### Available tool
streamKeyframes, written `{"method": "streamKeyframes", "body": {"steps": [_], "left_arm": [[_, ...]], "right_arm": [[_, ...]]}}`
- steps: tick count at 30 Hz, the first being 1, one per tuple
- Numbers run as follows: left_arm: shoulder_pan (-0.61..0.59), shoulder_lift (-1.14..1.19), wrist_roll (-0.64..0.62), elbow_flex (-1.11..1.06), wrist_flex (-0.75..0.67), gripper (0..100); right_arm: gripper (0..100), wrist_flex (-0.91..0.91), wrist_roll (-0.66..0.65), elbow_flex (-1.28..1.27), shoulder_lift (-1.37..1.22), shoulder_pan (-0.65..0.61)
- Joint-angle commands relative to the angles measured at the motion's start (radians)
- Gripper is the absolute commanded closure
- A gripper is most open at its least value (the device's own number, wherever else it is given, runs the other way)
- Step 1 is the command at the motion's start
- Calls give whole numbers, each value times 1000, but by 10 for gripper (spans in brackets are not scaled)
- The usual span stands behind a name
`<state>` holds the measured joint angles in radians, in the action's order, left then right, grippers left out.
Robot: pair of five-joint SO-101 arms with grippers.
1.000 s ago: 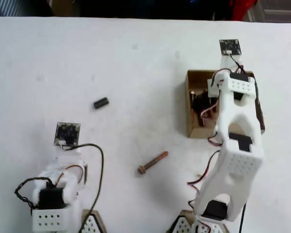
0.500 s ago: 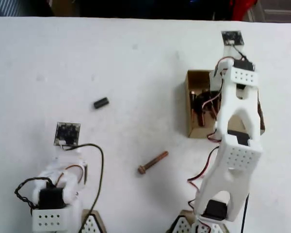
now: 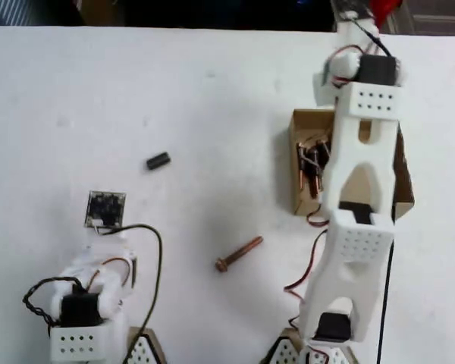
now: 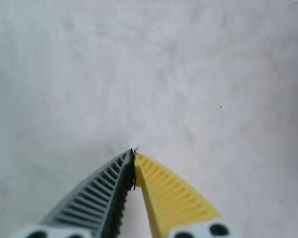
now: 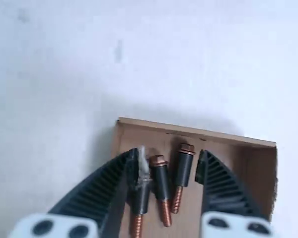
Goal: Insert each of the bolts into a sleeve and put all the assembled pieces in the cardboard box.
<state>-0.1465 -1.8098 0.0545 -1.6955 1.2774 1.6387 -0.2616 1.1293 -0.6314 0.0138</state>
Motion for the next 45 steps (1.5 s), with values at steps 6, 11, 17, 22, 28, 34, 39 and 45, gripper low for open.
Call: {"method": "streamKeyframes", "body": {"steps": [6, 11, 17, 22, 28, 34, 39, 45], "left_arm": [[7, -10, 11, 3, 8, 975], [7, -10, 11, 3, 8, 975], [7, -10, 11, 3, 8, 975], [7, -10, 11, 3, 8, 975], [7, -10, 11, 3, 8, 975], [7, -10, 11, 3, 8, 975], [7, -10, 11, 3, 8, 975], [7, -10, 11, 3, 8, 975]], "right_arm": [[829, 127, 143, 437, 30, -107], [829, 127, 180, 443, 30, -150], [829, 127, 178, 448, 50, -196], [829, 127, 178, 448, 142, -225], [829, 127, 175, 440, 283, -234], [829, 127, 172, 439, 354, -232], [829, 128, 170, 437, 352, -226], [829, 128, 173, 437, 352, -228]]}}
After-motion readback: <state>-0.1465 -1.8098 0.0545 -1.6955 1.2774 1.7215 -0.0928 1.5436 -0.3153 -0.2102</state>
